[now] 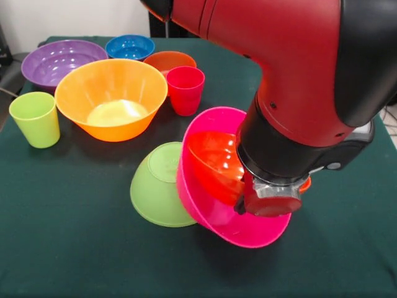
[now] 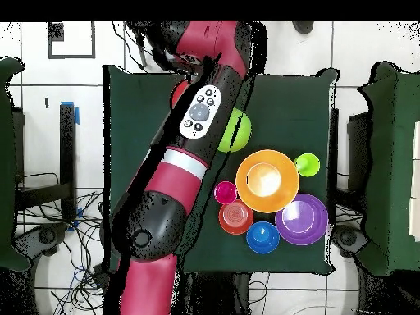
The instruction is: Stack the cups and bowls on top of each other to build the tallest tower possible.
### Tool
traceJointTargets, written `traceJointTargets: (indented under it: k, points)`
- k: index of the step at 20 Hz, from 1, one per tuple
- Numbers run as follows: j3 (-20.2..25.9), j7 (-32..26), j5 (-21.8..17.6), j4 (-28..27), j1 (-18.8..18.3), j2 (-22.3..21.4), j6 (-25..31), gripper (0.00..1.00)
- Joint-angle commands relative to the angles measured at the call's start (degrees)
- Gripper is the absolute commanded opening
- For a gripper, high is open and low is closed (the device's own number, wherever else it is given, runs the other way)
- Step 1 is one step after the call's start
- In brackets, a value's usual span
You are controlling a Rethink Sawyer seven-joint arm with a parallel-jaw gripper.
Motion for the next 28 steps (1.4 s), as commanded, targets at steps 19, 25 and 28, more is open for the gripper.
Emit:
traceJointTargets:
  k: [19, 25, 28]
  points:
    - [13.8, -3.9, -11.9, 2.9, 1.0, -4.4, 1.5, 1.00]
    - [15.5, -5.0, -13.6, 3.5, 1.2, -6.2, 3.3, 1.00]
    - [16.1, -5.1, -14.3, 3.3, 1.2, -7.1, 4.4, 1.00]
